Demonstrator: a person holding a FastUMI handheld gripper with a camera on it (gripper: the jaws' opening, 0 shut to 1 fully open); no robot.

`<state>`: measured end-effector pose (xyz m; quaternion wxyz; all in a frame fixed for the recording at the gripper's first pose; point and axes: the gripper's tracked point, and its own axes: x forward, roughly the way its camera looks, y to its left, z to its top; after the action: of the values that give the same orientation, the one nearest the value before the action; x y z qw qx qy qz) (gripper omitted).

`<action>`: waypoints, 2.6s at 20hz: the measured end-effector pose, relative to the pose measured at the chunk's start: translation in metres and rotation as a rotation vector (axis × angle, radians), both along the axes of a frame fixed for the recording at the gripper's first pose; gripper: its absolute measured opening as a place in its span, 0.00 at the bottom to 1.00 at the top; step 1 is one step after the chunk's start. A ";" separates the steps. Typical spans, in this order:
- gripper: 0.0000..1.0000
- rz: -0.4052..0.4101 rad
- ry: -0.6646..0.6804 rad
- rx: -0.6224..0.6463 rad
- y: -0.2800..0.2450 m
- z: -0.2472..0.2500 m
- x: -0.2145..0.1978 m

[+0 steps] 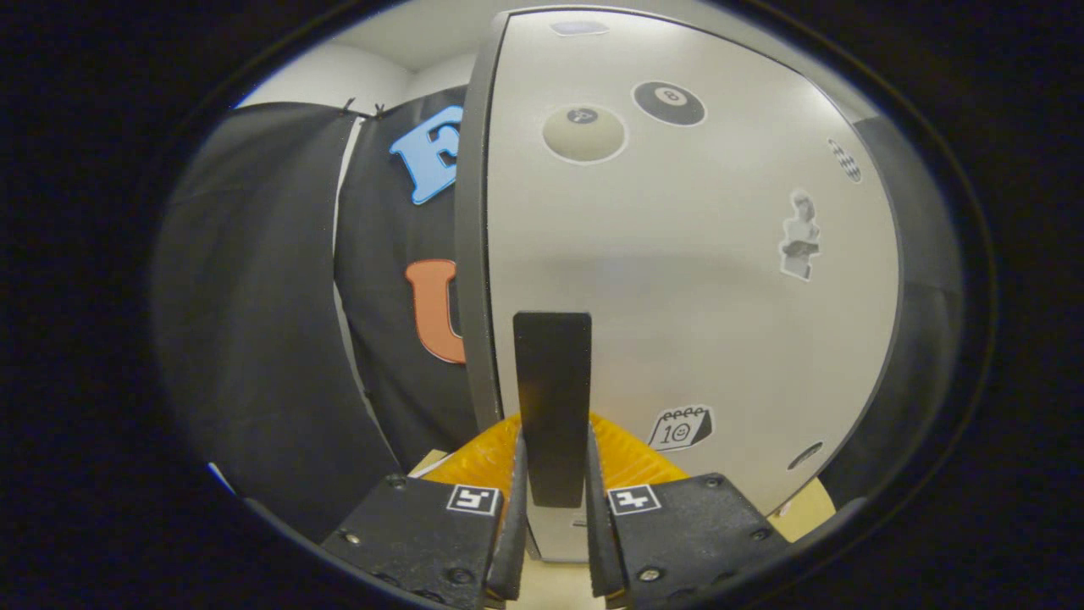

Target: Open the shoe cabinet door, grab the shoes and put them into the shoe cabinet, then close the shoe cabinet door.

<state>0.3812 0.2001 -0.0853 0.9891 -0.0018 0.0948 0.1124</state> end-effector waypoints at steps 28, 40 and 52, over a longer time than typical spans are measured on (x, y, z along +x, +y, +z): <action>0.27 0.003 0.025 0.101 -0.153 -0.004 -0.220; 0.23 0.056 0.036 0.098 -0.288 0.006 -0.276; 0.21 -0.101 0.030 0.126 -0.406 0.001 -0.272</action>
<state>0.1093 -0.2059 -0.0846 0.9902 0.0667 0.1025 0.0681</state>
